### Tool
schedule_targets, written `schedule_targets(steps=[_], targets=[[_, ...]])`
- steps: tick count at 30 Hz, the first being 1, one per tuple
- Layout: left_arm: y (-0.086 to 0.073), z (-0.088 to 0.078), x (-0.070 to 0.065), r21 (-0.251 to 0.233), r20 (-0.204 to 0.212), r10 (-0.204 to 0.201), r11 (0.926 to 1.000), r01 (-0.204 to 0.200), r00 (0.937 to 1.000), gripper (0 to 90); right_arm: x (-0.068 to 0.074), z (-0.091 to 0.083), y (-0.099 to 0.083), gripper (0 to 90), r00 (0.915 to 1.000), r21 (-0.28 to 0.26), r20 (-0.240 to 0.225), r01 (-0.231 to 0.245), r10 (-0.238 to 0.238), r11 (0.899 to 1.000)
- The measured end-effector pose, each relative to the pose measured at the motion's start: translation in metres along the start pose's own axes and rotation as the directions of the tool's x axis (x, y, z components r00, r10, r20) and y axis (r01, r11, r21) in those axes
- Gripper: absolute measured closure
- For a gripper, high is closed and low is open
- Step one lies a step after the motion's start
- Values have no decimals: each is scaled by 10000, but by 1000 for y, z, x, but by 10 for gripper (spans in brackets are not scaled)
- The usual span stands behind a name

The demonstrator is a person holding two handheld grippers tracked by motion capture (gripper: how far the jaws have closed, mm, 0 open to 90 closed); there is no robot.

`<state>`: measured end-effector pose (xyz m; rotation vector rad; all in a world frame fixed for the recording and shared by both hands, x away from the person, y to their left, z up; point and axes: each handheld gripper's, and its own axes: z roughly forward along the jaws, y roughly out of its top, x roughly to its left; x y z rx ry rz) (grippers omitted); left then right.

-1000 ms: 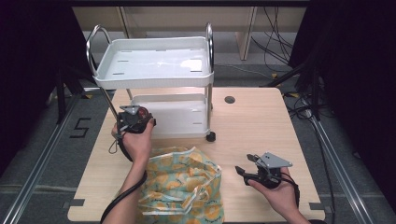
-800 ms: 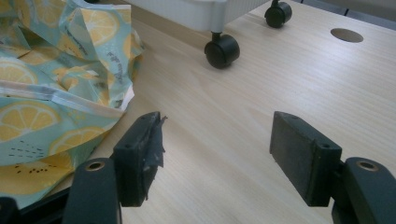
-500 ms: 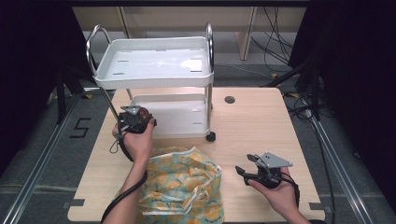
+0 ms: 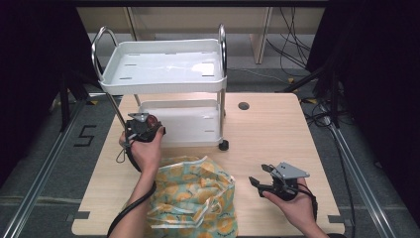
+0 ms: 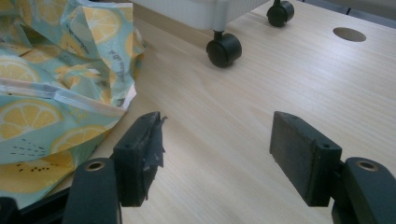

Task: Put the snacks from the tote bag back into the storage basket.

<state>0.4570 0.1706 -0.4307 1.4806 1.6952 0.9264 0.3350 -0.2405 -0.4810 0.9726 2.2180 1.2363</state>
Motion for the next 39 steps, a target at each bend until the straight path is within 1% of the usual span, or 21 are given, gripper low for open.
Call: schedule_targets(steps=[1, 7, 8, 10, 13, 16, 18, 20, 24, 26, 27, 29, 30, 31, 32, 33, 35, 36, 37, 38, 39], targets=[[0, 0, 0, -13, 24, -54, 10000, 54, 10000, 255, -2, 0, 0, 352, 9997, -55, -16, 229, -229, 9997], [-1, 1, -1, 55, 92, -59, 10000, 59, 9999, 255, -1, 0, 0, 352, 9999, -16, -55, 123, -123, 9999], [-1, 1, 0, 61, 96, -72, 10000, 72, 9999, 255, 0, 0, 0, 352, 9999, 77, -127, 4, -3, 10000], [-1, 2, 0, 87, 77, -46, 10000, 45, 10000, 255, -1, 0, 0, 352, 9998, -31, -12, 186, -186, 9998], [-2, 2, -1, 92, 100, -42, 9999, 41, 9999, 255, -1, 0, 0, 352, 9998, -33, -10, 177, -177, 9998], [-2, 2, -1, 91, 101, -63, 9999, 62, 9999, 255, 0, 0, 0, 352, 9999, 83, -141, -1, 2, 10000], [-2, 3, -1, 117, 84, -48, 9999, 47, 10000, 255, 0, 0, 0, 352, 9999, 92, -140, 23, -22, 10000], [-3, 3, 0, 150, 124, -69, 9999, 67, 9999, 255, -1, 1, 0, 352, 9997, -34, -68, 239, -239, 9997], [-5, 5, 0, 223, 68, -21, 9997, 20, 10000, 255, -1, 0, 0, 352, 9999, -34, -14, 170, -170, 9998], [-6, 6, 0, 230, 46, -30, 9997, 29, 10000, 254, -2, 1, 1, 352, 9995, -76, -39, 313, -313, 9995], [-6, 6, 0, 229, 58, -40, 9997, 38, 10000, 255, 2, 0, 0, 352, 9999, 47, -63, -151, 151, 9999], [-7, 6, 1, 246, 28, -22, 9997, 21, 10000, 254, 3, -1, 0, 352, 9994, 258, -94, -317, 319, 9992], [-7, 7, 1, 261, 30, -28, 9997, 27, 10000, 254, 2, 0, 0, 352, 9998, 155, -94, -149, 151, 9998], [-7, 7, 1, 307, 18, 1, 9995, -2, 10000, 254, 2, 0, 0, 352, 9998, 155, -94, -149, 151, 9998], [-8, 7, 1, 344, -20, 58, 9994, -58, 10000, 255, 0, 0, 0, 352, 9999, 60, -89, 67, -67, 10000], [-8, 8, 2, 381, -48, 160, 9991, -158, 9999, 254, 0, 0, 0, 352, 9999, 54, -75, 70, -69, 10000], [-8, 8, 2, 368, -14, 158, 9992, -157, 9999, 254, 0, 0, 0, 352, 9999, 51, -76, 78, -78, 10000], [-8, 8, 2, 339, -24, 158, 9993, -157, 9999, 254, 2, 0, 0, 352, 9998, 133, -85, -196, 197, 9997], [-8, 8, 2, 313, -27, 151, 9994, -150, 9999, 254, 2, -1, 0, 352, 9998, 131, -78, -183, 184, 9997], [-9, 8, 0, 246, 79, -45, 9997, 43, 10000, 254, 3, -1, 0, 352, 9996, 171, -94, -278, 279, 9995], [-9, 7, -1, 311, 68, -106, 9995, 104, 9999, 254, 3, -1, 0, 352, 9995, 193, -99, -296, 298, 9994]])
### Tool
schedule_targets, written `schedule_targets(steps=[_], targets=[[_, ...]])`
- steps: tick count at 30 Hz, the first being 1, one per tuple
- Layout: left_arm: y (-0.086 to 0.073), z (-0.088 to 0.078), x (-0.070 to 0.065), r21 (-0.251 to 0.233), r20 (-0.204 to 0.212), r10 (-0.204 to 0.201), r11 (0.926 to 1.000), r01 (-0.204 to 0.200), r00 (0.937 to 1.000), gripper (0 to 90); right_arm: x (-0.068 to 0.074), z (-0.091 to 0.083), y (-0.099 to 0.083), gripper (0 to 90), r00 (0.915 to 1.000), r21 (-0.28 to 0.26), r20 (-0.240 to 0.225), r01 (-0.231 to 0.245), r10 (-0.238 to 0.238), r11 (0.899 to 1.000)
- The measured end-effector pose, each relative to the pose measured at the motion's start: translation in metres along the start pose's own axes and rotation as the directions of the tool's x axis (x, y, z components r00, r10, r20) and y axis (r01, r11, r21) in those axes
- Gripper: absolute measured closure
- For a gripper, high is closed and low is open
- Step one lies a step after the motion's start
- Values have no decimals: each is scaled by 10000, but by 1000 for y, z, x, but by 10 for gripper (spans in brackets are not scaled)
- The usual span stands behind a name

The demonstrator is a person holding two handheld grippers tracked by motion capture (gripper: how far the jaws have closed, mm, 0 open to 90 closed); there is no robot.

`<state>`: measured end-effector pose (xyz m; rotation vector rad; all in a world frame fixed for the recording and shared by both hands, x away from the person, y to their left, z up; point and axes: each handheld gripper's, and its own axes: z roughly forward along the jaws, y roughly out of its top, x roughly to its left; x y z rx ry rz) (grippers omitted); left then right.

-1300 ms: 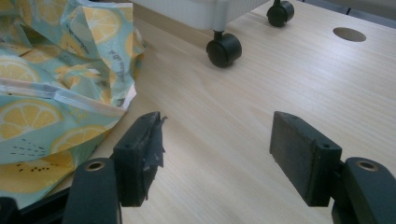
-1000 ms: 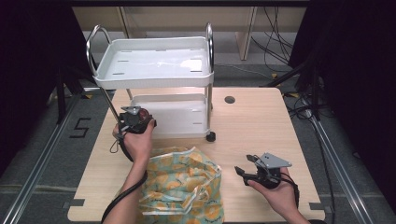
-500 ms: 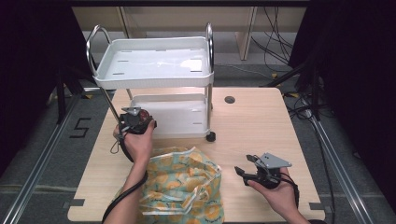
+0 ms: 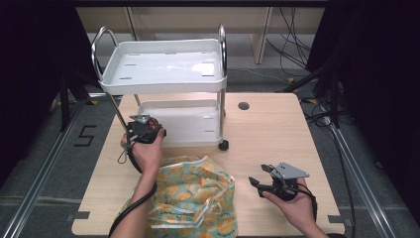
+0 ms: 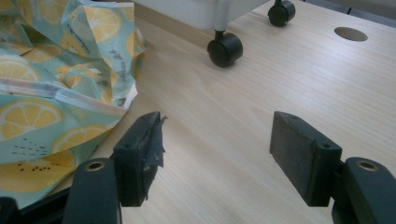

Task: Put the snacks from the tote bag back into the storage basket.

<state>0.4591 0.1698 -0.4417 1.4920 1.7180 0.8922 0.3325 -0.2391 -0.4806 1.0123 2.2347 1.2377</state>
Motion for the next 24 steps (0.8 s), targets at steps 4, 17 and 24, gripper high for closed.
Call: schedule_targets(steps=[4, 17, 24], targets=[[-1, 1, 0, 49, -8, -18, 10000, 18, 10000, 254, 0, 0, 0, 352, 10000, -22, -16, -13, 13, 10000], [-4, 6, 2, 264, 48, 65, 9996, -66, 10000, 254, -4, 2, 1, 352, 9985, -284, 66, 541, -539, 9981], [-8, 9, 3, 413, 26, 23, 9991, -24, 10000, 254, -4, 1, 1, 353, 9986, -306, 85, 526, -524, 9981]])
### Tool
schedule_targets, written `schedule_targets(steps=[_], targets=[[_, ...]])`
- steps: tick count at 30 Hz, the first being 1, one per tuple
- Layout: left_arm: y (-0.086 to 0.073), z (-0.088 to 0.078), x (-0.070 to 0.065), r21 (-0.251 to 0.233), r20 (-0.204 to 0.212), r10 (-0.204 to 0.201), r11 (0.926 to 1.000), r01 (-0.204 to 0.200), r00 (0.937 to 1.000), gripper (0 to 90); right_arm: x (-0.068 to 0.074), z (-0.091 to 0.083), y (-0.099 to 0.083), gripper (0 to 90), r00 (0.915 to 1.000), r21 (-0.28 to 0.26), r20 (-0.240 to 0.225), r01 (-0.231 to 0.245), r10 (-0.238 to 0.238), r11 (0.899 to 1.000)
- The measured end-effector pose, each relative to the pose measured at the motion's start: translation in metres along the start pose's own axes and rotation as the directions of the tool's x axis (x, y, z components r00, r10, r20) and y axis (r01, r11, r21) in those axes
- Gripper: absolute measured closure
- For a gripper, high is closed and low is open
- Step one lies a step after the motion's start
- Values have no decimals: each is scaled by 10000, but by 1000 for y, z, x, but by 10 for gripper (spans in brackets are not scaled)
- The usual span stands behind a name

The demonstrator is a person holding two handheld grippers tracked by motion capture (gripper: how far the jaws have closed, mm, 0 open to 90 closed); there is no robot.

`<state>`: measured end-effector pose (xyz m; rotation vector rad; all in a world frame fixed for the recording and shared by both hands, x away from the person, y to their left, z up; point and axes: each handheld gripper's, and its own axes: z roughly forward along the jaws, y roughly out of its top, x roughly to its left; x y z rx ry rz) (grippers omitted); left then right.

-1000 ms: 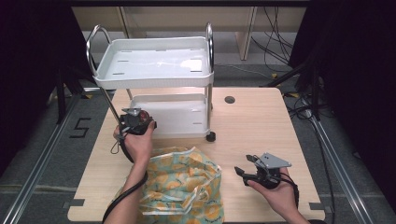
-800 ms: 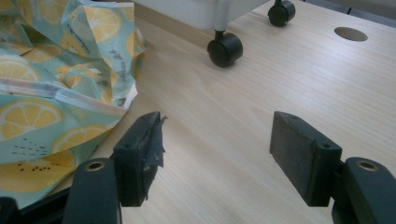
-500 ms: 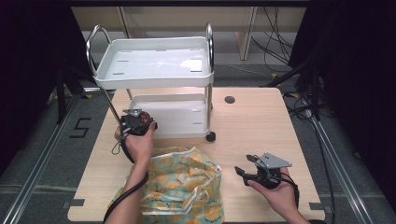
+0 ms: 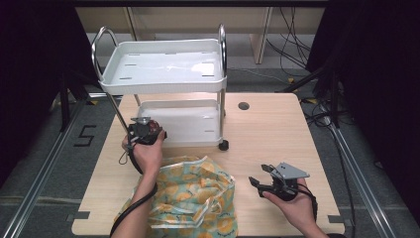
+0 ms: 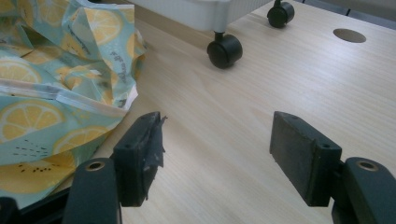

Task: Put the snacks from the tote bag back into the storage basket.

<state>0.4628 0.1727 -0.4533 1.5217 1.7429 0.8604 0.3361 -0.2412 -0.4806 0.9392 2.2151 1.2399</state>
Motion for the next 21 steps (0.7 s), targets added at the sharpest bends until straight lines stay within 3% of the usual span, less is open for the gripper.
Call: schedule_targets(steps=[10, 11, 14, 16, 17, 21], targets=[[0, 0, 0, -20, 6, 8, 10000, -8, 10000, 254, 0, 0, 0, 352, 10000, 39, 26, -66, 66, 10000], [0, 0, 0, -13, 3, 20, 10000, -20, 10000, 254, 3, -1, 0, 353, 9992, 191, -6, -403, 403, 9990], [0, 1, 1, -11, 14, -11, 10000, 11, 10000, 253, 4, -2, 0, 352, 9986, 305, -72, -525, 528, 9982], [-1, 2, 3, 123, -162, 200, 9997, -198, 9997, 252, 2, 0, 0, 352, 9996, 114, -17, -287, 288, 9995], [-2, 2, 2, -90, -33, -8, 10000, 7, 10000, 252, 3, 0, -1, 352, 9995, 186, -25, -316, 316, 9993], [-3, 2, 2, -148, -19, -21, 9999, 20, 10000, 252, 3, -1, -1, 352, 9988, 316, -45, -487, 489, 9983]])
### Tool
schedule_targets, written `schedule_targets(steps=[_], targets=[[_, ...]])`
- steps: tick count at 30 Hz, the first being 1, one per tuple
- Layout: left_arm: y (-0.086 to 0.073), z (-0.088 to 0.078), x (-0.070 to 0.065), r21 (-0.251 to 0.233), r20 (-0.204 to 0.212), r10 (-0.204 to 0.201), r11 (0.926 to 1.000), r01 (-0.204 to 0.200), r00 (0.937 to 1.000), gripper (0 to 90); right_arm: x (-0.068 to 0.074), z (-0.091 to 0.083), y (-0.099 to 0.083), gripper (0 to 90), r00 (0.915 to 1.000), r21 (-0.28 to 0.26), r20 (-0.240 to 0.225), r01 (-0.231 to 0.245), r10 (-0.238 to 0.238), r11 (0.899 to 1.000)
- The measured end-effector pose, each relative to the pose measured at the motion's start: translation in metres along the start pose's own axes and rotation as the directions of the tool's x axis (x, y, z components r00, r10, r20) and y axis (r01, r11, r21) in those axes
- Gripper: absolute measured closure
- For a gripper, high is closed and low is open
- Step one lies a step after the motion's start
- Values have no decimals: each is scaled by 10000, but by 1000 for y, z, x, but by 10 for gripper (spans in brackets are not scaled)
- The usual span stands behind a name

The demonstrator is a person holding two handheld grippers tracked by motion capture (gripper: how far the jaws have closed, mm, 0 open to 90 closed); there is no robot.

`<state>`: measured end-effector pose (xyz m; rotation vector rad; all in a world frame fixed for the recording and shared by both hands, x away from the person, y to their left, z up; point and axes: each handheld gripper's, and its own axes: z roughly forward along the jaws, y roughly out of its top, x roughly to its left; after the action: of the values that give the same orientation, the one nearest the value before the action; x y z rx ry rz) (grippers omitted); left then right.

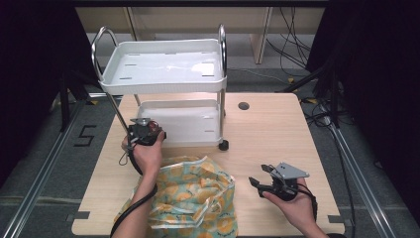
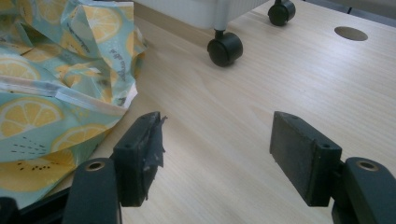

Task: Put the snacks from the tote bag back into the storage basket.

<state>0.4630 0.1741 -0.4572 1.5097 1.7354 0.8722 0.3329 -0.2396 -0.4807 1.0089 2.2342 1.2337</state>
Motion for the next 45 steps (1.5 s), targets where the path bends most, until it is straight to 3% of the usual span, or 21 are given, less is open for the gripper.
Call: schedule_targets(steps=[2, 4, 6, 8, 11, 12, 18, 21, 31, 37, 45], targets=[[0, 0, 0, 35, -1, 2, 10000, -2, 10000, 252, 1, 0, 0, 352, 10000, -37, -24, -39, 39, 10000], [0, 0, 0, 3, 6, -17, 10000, 17, 10000, 252, -1, 1, 0, 351, 9996, -175, 53, 283, -282, 9994], [-1, 0, 0, -43, 4, 7, 10000, -7, 10000, 251, -1, 1, 0, 351, 9996, -166, 49, 264, -264, 9995], [-1, 0, 0, -73, 43, 1, 10000, -1, 10000, 251, 1, 0, 0, 350, 10000, 39, -56, -42, 42, 10000], [-1, -1, 2, -169, 43, 60, 9998, -60, 10000, 235, -3, 2, 0, 347, 9987, -196, 34, 508, -508, 9985], [0, -2, 1, -354, 114, -129, 9993, 133, 9999, 225, -3, 2, 0, 346, 9988, -166, 15, 484, -484, 9987], [2, -11, -3, -528, 170, -57, 9986, 66, 9998, 202, 1, 2, 0, 342, 9999, 52, -86, 55, -54, 10000], [1, -15, -3, -618, 279, -12, 9981, 29, 9996, 191, -2, 3, 0, 341, 9989, -152, -36, 458, -458, 9988], [-3, -30, 2, -799, 334, 123, 9968, -96, 9994, 189, -2, 3, 0, 340, 9992, -120, -32, 410, -411, 9991], [-8, -41, 9, -883, 275, 86, 9961, -61, 9996, 190, -2, 3, 0, 340, 9991, -113, -21, 413, -413, 9991], [-14, -55, 17, -1073, 512, -58, 9942, 112, 9987, 196, -2, 3, 0, 340, 9992, -110, 12, 406, -405, 9991]])
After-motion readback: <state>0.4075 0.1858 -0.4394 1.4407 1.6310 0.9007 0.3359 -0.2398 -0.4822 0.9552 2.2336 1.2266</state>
